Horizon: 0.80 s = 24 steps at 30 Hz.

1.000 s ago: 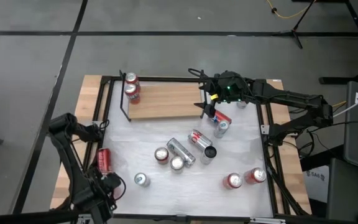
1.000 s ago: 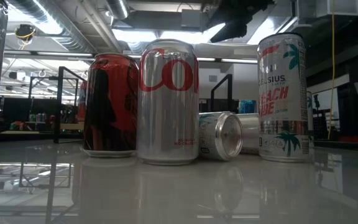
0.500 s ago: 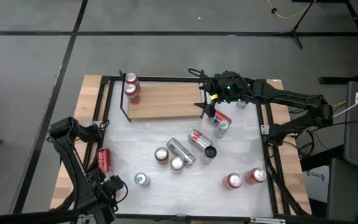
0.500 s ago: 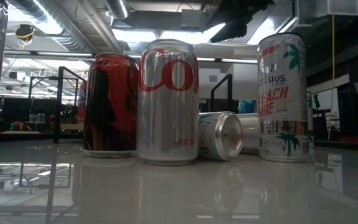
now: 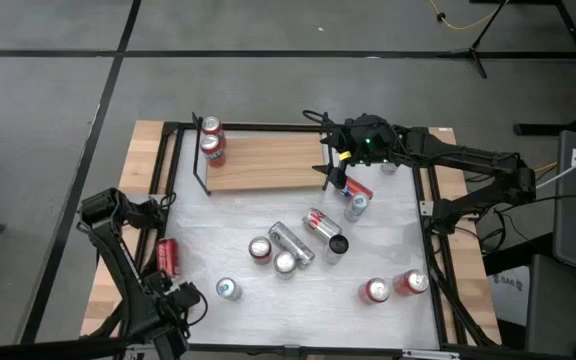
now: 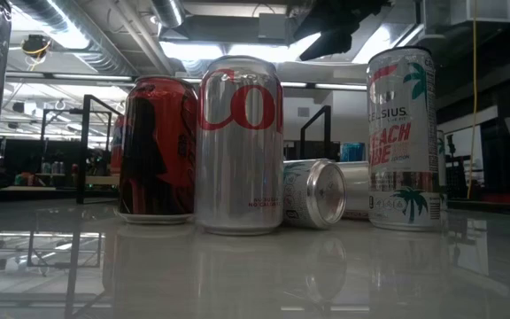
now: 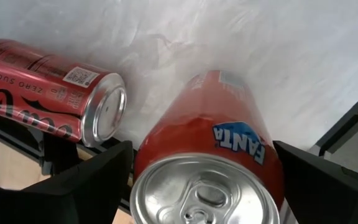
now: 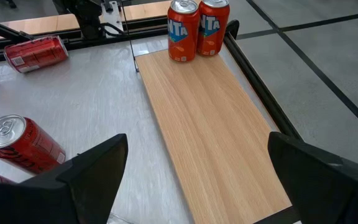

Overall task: Place canned beverage on shelf
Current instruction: Put the red soda can on the shelf aligned with the other red soda cans

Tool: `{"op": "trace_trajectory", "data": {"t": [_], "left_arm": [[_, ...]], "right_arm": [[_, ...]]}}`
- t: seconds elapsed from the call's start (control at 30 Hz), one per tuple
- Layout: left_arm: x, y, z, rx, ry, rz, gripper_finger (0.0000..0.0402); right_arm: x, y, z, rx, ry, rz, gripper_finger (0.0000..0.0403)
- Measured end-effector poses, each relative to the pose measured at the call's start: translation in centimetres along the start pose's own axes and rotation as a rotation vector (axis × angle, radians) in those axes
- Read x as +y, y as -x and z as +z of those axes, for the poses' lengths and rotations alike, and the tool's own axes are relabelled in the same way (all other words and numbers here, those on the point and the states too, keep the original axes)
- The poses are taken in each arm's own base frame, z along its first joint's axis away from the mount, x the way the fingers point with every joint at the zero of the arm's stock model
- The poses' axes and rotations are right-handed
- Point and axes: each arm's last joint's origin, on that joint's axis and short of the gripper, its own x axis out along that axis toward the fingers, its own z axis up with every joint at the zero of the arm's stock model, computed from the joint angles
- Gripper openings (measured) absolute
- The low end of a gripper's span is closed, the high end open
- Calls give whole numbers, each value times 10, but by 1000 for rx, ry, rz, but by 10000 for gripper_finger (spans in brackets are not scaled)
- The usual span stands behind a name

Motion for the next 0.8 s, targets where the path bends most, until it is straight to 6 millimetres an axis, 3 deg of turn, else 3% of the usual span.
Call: {"op": "trace_trajectory", "data": {"t": [0.13,0.47,0.8], "left_arm": [[0,0,0,0,-1,1,360],[1,0,0,0,1,2,289],[1,1,3,5,19,1,289]], "right_arm": [[0,0,0,0,0,0,379],[0,0,0,0,0,0,379],[0,0,0,0,0,0,379]]}}
